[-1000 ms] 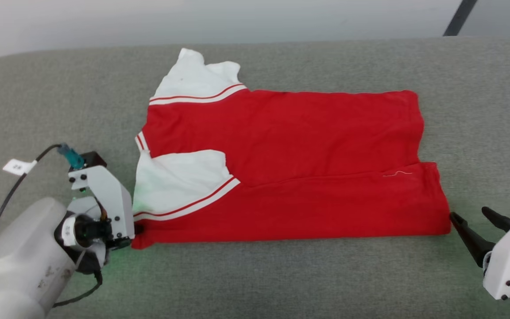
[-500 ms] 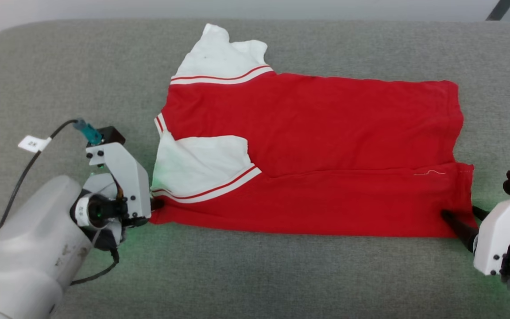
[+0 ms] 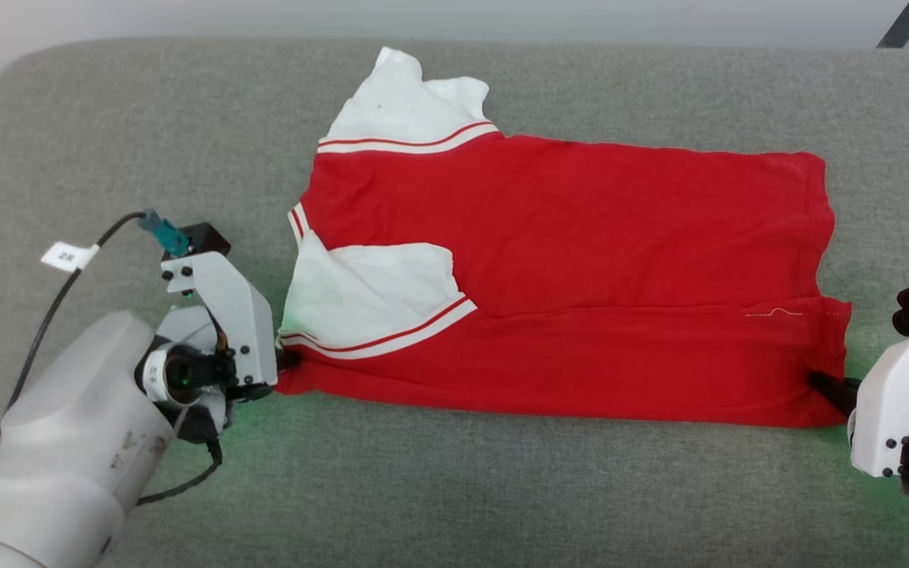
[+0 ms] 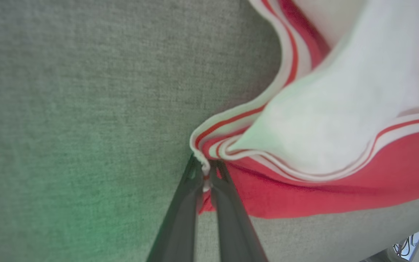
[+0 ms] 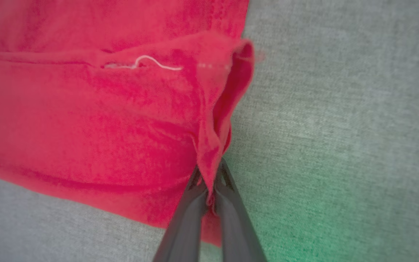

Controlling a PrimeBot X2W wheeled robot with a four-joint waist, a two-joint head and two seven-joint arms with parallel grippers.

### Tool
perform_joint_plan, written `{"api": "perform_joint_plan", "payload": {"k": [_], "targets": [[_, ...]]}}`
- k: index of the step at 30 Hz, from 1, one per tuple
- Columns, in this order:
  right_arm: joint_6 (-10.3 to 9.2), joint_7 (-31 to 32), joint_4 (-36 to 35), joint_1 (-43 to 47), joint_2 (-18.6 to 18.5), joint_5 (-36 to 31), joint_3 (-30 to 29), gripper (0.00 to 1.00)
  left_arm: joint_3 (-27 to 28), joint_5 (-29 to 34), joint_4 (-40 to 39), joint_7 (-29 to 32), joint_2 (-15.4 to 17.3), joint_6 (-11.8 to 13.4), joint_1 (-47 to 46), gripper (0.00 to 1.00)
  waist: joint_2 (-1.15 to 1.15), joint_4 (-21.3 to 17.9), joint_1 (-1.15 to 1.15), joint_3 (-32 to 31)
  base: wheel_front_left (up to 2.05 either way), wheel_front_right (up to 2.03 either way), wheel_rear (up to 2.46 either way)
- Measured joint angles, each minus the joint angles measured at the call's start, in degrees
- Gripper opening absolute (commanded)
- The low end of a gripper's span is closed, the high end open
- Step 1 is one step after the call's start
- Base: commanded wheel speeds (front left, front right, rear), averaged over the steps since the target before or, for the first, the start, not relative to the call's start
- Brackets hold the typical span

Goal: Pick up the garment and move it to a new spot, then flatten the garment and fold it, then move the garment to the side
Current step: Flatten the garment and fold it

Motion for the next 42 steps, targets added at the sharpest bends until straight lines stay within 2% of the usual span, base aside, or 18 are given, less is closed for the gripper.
{"api": "perform_joint_plan", "payload": {"k": [7, 15, 23, 31, 38, 39, 40, 41, 42], "targets": [[0.01, 1.6, -0.8, 1.0, -0.8, 0.6, -1.0, 0.00, -0.1, 0.0, -1.1, 0.2, 0.7, 0.2, 0.4, 0.00, 0.00, 0.1, 0.00, -2.0, 0.00, 0.00, 0.00], [0.00, 5.1, -4.3, 4.1, -1.5, 1.0, -3.6, 0.00, -0.8, 0.0, -5.9, 1.9, 2.8, 2.2, 2.2, 0.00, 0.00, 0.5, 0.00, -4.4, 0.00, 0.00, 0.00], [-0.01, 8.4, -8.3, 8.7, -1.7, 1.0, -6.8, 0.00, -1.9, 0.4, -15.2, 3.3, 6.2, 6.3, 6.3, 0.00, 0.00, 1.2, 0.00, -6.1, 0.00, 0.00, 0.00], [-0.01, 11.5, -11.4, 13.2, 0.1, 0.4, -10.2, 0.00, -2.8, 0.4, -25.6, 3.7, 10.2, 11.1, 12.3, 0.00, 0.00, 1.4, 0.00, -6.8, 0.00, 0.00, 0.00], [-0.01, 12.0, -13.0, 14.9, 1.7, -0.5, -11.2, 0.00, -2.8, 0.0, -29.9, 2.9, 11.6, 13.2, 15.5, 0.00, 0.00, 1.0, 0.00, -7.0, 0.00, 0.00, 0.00], [-0.01, 11.9, -13.1, 14.9, 1.8, -0.5, -11.2, 0.12, -2.7, -0.1, -30.1, 2.6, 11.6, 13.2, 15.7, 0.00, 0.00, 0.9, 0.00, -7.0, 0.00, 0.00, 0.00], [-0.01, 11.9, -13.1, 14.9, 1.8, -0.5, -11.1, 0.40, -2.6, -0.3, -30.3, 2.6, 11.6, 13.2, 15.8, 0.00, 0.00, 0.9, 0.00, -7.0, 0.00, 0.00, 0.00], [-0.01, 11.7, -13.3, 14.9, 2.0, -0.6, -11.1, 0.47, -2.6, -0.3, -30.7, 2.6, 11.7, 13.2, 15.8, 0.02, 0.00, 0.8, 0.00, -7.0, 0.00, 0.00, 0.00], [-0.01, 11.5, -13.4, 14.9, 2.1, -0.7, -11.0, 0.62, -2.7, 0.0, -30.9, 2.3, 11.8, 13.0, 15.8, 0.06, 0.00, 0.7, 0.00, -7.0, 0.00, 0.00, 0.00]]}}
